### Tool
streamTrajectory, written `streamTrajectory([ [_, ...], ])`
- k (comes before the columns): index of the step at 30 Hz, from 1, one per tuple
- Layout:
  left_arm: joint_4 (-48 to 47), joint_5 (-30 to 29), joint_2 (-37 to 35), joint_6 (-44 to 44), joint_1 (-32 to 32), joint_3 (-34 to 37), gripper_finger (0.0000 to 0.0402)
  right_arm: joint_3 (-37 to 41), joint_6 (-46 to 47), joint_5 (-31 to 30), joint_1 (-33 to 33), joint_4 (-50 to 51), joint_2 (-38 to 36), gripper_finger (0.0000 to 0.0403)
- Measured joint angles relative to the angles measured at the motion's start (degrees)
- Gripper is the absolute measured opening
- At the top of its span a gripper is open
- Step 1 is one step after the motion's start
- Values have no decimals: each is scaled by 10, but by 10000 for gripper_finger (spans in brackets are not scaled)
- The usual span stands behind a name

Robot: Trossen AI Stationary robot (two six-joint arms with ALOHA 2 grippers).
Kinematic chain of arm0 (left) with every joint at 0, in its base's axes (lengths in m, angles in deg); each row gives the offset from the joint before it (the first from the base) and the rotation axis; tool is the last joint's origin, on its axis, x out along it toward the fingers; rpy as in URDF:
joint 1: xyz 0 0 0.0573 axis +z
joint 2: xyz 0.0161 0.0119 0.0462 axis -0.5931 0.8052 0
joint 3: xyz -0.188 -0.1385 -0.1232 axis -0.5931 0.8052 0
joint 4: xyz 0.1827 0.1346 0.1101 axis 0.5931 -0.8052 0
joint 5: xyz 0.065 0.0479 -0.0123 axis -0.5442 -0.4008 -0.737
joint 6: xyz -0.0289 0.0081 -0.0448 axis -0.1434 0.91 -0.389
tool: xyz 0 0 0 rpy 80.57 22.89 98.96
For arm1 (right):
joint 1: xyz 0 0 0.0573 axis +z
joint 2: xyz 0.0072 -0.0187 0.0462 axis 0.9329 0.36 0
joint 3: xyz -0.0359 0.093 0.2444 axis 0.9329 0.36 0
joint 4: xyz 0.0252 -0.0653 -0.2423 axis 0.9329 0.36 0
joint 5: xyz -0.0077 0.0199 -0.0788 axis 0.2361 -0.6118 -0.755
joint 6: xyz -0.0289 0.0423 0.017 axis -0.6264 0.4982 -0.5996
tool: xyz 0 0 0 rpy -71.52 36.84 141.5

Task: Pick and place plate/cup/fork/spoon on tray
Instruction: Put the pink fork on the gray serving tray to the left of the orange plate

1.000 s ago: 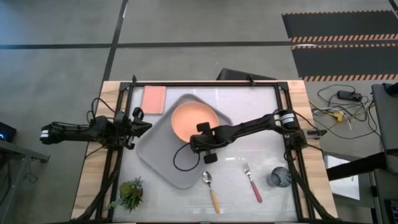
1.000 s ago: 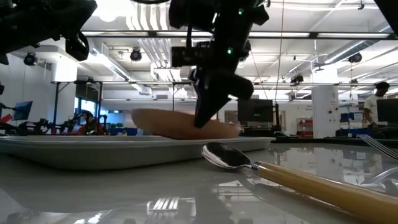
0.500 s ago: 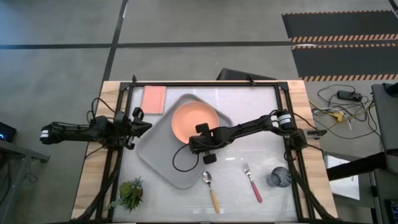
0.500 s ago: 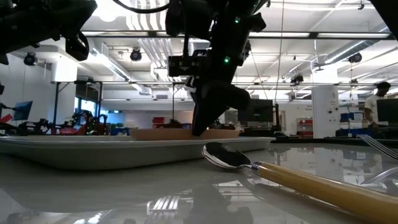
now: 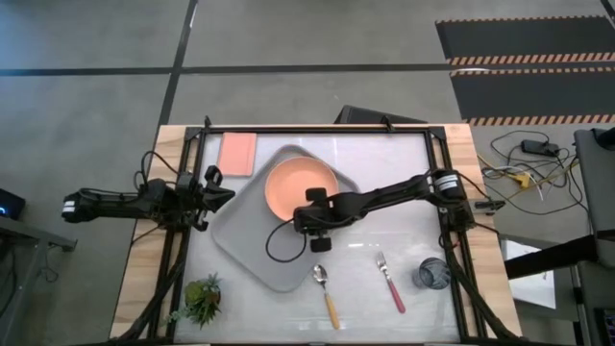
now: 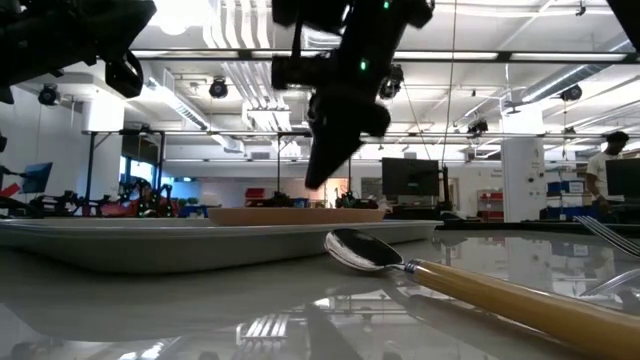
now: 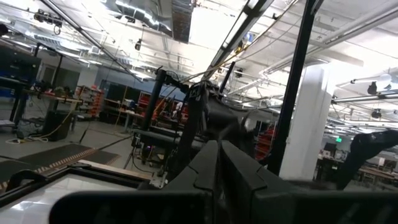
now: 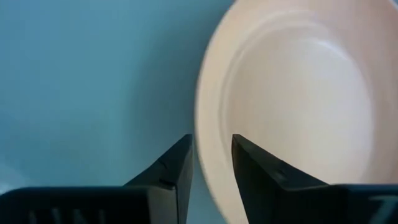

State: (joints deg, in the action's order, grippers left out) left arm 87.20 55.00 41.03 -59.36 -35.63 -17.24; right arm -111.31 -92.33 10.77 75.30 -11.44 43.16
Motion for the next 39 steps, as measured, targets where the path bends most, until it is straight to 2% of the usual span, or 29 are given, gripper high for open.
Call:
streamTrajectory([
  [4,0,0,0,0,0,0,0,0,88,11,5,4,-36,98],
  [10,0,0,0,0,0,0,0,-1,279,109,9,2,-73,87],
  [15,0,-1,0,-1,0,0,0,-1,339,160,36,0,-75,79],
  [23,0,-1,-1,-5,0,0,0,-1,439,180,98,11,-74,68],
  [30,0,-2,0,-5,0,0,0,-1,519,191,147,101,-74,68],
  [36,0,-2,-1,-5,0,0,0,3,544,140,180,165,-74,68],
  [39,0,-2,-1,-5,0,0,0,9,558,135,187,176,-73,68],
])
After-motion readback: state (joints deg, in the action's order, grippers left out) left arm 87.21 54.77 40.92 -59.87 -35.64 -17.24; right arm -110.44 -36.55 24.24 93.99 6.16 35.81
